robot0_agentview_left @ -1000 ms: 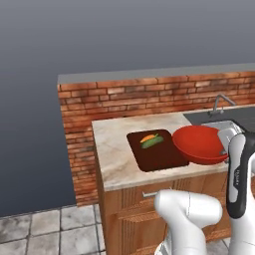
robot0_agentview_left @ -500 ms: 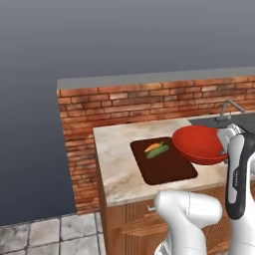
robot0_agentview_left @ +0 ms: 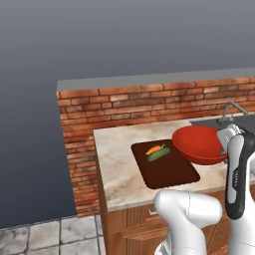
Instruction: Place the two vegetables and bowl onto the tray for setting up a vegetable dip station.
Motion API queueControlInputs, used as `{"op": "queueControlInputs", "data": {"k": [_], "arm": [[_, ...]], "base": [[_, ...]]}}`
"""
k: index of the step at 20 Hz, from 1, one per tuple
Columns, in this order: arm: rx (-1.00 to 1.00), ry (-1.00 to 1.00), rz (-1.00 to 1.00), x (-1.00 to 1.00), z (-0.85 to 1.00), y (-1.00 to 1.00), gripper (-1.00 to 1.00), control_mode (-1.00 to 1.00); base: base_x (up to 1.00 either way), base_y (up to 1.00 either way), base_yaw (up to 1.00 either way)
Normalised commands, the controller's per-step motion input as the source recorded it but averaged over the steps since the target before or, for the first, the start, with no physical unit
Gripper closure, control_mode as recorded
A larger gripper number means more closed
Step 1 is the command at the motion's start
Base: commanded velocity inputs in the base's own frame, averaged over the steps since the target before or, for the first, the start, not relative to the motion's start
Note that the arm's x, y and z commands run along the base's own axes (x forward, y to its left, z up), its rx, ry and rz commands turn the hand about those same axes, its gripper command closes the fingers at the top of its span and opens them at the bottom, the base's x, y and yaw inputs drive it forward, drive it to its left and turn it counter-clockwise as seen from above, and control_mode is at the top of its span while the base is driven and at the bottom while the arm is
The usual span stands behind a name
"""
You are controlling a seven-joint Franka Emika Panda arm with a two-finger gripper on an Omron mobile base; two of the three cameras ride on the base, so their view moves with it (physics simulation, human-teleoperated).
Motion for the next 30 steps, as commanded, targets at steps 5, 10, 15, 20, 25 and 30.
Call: {"op": "queueControlInputs", "data": {"k": [5, 10, 15, 20, 25, 30], "arm": [[0.0, 0.0, 0.0, 0.0, 0.0, 0.0, 1.0, 1.0], [0.0, 0.0, 0.0, 0.0, 0.0, 0.0, 1.0, 1.0], [0.0, 0.0, 0.0, 0.0, 0.0, 0.0, 1.0, 1.0], [0.0, 0.0, 0.0, 0.13, 0.0, 0.0, 1.0, -1.0], [0.0, 0.0, 0.01, 0.36, -0.19, 0.18, 1.0, -1.0], [0.0, 0.0, 0.09, 0.29, -0.47, 0.19, 1.0, -1.0]], "base": [[0.27, 0.0, 0.0], [0.34, 0.0, 0.0], [0.21, 0.0, 0.0], [0.1, 0.0, 0.0], [0.0, 0.0, 0.0], [0.0, 0.0, 0.0]]}}
